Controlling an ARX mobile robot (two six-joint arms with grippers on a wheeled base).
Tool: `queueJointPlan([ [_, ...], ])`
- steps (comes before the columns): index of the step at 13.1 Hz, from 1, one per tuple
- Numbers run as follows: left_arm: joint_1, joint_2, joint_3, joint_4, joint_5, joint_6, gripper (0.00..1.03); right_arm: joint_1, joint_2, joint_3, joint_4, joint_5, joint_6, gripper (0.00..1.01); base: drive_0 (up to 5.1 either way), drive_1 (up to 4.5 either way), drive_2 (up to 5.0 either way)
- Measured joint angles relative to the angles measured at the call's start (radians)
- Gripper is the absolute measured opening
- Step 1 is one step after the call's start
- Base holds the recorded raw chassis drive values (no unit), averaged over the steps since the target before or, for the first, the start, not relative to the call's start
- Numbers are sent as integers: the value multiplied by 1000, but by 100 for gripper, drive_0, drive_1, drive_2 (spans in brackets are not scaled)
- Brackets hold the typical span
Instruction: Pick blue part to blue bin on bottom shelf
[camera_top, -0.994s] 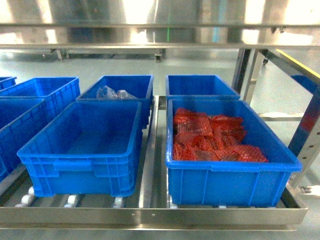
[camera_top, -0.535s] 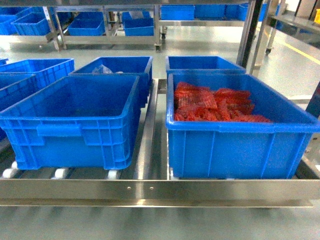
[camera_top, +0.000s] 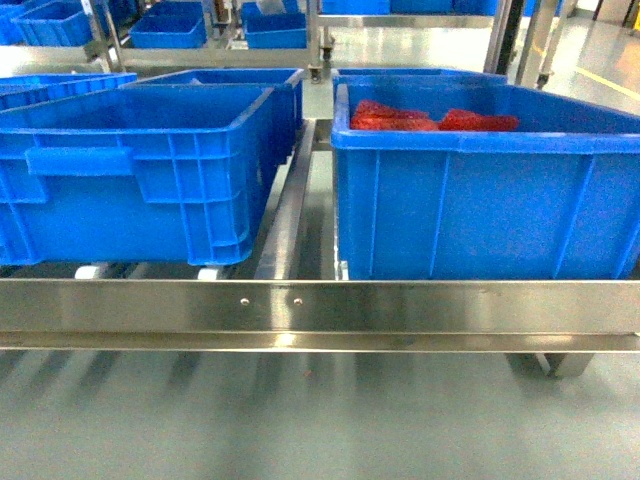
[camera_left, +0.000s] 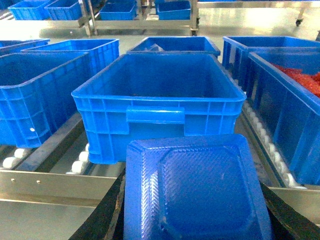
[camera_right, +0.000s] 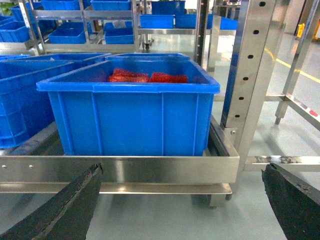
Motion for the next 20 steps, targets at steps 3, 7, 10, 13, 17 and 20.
queueJointPlan([
  [3,0,0,0,0,0,0,44,0,0,0,0,0,-1,98,0,0,0],
  [7,0,-1,0,0,0,0,44,0,0,0,2,0,-1,98,0,0,0],
  [10,0,-1,0,1,0,0,44,0,0,0,2,0,-1,98,-14,405,-432],
  [13,0,-1,0,1,0,0,44,0,0,0,3,0,-1,98,-18,401,-436],
  [17,1,0,0,0,0,0,44,0,0,0,2,0,-1,98,-7,411,-425],
  [20,1,0,0,1,0,0,44,0,0,0,3,-1,-1,98,1,419,-417],
])
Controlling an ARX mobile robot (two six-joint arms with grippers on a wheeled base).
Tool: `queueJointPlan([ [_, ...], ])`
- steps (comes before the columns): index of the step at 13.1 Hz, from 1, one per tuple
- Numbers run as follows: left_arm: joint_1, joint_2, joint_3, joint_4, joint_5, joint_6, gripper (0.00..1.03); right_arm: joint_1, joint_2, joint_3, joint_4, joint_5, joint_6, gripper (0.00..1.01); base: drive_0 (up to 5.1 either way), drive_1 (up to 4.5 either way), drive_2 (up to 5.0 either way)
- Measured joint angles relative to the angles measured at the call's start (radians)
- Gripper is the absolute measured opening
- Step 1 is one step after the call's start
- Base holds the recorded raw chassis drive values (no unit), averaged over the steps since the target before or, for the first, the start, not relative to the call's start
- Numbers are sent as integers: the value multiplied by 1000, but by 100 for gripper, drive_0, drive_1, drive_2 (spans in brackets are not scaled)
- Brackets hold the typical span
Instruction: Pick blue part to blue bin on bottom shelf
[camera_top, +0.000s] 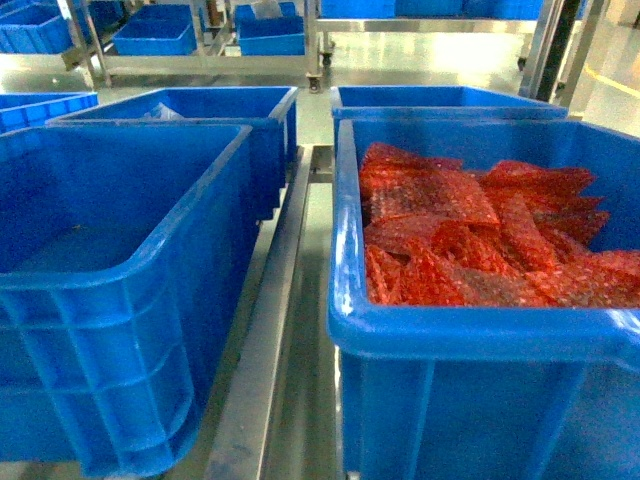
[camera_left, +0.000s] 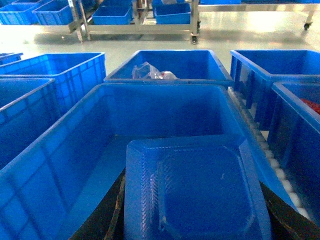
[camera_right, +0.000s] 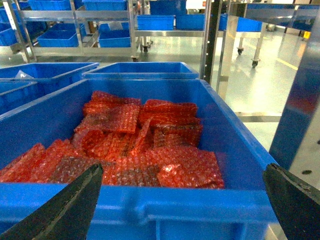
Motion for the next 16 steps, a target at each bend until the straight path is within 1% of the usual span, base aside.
queueJointPlan([
  [2,0,0,0,5,0,0,44,0,0,0,0,0,0,98,9,428,-409],
  [16,1,4,0,0,-2,0,44,0,0,0,-2,1,0,98,0,0,0],
])
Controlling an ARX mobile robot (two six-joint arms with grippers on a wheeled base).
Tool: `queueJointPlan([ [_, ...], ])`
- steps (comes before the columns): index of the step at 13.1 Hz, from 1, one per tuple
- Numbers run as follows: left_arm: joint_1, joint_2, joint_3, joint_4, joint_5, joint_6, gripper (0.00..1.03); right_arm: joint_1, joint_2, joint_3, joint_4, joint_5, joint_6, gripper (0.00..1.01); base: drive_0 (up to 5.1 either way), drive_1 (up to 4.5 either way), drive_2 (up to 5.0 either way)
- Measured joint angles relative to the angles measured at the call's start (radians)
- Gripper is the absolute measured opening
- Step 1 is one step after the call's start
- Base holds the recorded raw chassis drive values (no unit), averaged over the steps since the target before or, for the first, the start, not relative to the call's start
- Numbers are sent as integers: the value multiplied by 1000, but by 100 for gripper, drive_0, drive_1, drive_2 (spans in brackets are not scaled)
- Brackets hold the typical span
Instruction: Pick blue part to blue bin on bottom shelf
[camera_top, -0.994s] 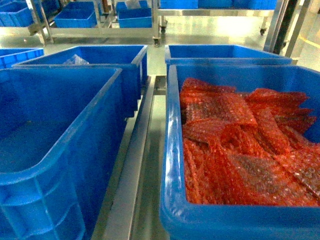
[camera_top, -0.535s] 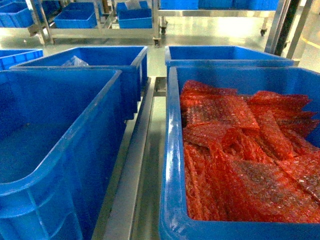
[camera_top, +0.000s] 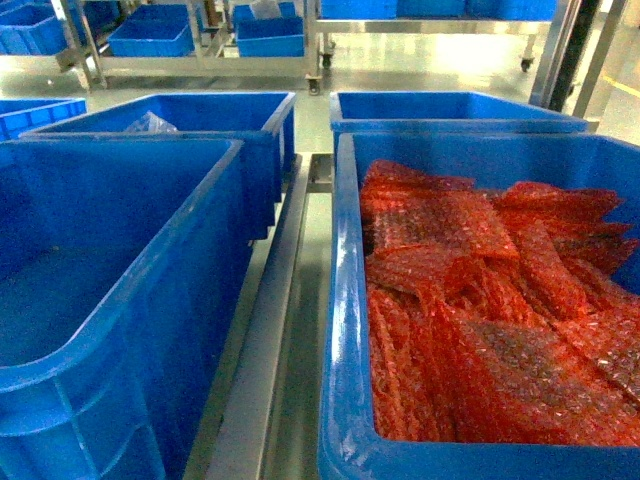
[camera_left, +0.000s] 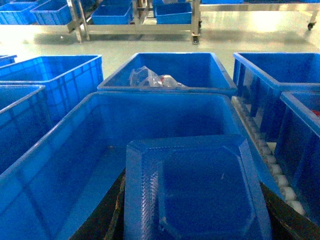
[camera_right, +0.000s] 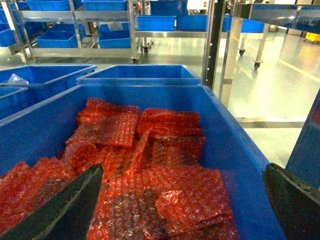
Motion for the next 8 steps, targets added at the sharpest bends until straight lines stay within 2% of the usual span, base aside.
queueJointPlan([
  [8,0,0,0,0,0,0,44,0,0,0,0,0,0,98,0,0,0],
])
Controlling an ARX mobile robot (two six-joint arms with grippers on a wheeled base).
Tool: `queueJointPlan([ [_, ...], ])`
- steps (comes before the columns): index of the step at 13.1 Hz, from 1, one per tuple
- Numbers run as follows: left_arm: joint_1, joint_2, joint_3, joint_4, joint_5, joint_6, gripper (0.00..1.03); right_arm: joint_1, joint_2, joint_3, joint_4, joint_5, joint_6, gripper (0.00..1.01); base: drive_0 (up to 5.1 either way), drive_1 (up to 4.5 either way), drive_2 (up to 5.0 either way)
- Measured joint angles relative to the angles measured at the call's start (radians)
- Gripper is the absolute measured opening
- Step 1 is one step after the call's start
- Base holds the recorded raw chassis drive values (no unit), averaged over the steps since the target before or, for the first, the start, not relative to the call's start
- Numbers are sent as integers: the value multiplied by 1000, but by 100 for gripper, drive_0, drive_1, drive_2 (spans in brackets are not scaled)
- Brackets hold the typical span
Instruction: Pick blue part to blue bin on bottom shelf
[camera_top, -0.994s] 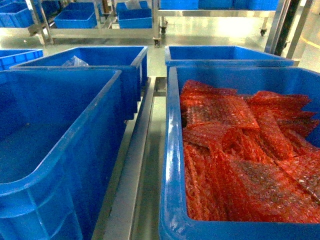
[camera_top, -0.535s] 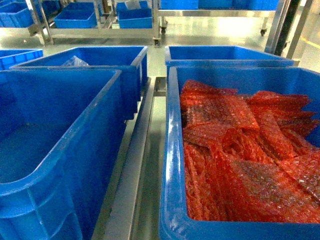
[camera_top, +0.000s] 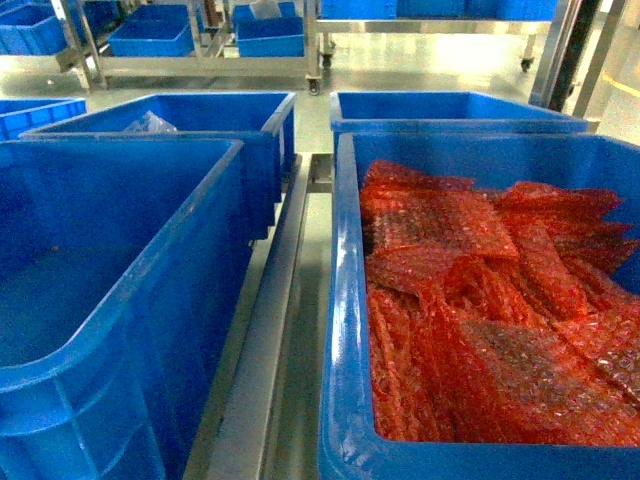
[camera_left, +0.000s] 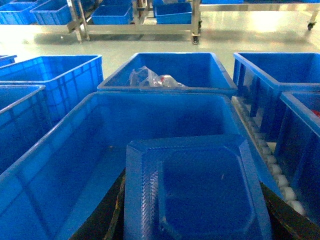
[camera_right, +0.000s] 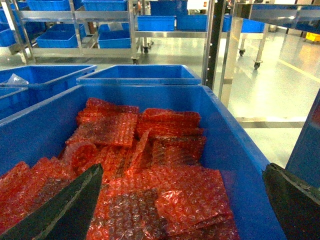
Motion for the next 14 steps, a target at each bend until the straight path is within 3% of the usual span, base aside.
queueJointPlan([
  [14,0,0,0,0,0,0,44,0,0,0,0,0,0,98,0,0,0],
])
